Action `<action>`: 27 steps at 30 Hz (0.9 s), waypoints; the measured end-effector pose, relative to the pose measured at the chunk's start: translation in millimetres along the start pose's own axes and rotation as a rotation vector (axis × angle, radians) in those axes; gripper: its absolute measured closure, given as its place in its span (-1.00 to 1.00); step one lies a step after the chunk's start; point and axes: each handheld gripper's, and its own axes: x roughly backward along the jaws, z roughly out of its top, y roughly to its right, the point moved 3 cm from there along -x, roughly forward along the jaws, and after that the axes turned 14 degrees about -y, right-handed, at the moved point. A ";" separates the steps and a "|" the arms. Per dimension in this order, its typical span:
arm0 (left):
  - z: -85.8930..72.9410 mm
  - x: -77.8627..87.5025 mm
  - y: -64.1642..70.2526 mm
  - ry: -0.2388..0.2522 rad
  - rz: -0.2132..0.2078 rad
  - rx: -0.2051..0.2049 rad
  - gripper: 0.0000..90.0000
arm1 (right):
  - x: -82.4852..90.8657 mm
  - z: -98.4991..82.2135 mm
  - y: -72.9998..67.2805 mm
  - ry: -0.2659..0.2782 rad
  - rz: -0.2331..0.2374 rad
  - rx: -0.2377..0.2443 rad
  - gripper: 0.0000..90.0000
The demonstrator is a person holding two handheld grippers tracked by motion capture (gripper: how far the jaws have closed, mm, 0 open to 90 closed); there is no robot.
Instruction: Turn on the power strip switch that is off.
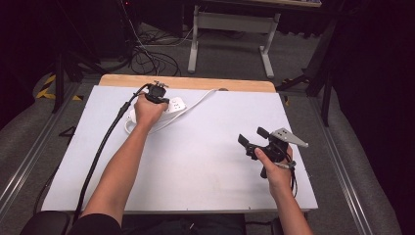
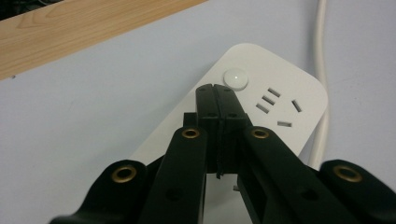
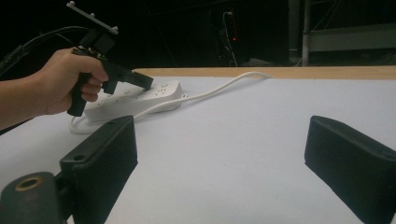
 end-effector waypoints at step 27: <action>-4.4 -2.5 1.2 0.020 0.059 0.048 1.00 | 10.1 0.5 2.3 0.035 -0.007 -0.036 -0.78</action>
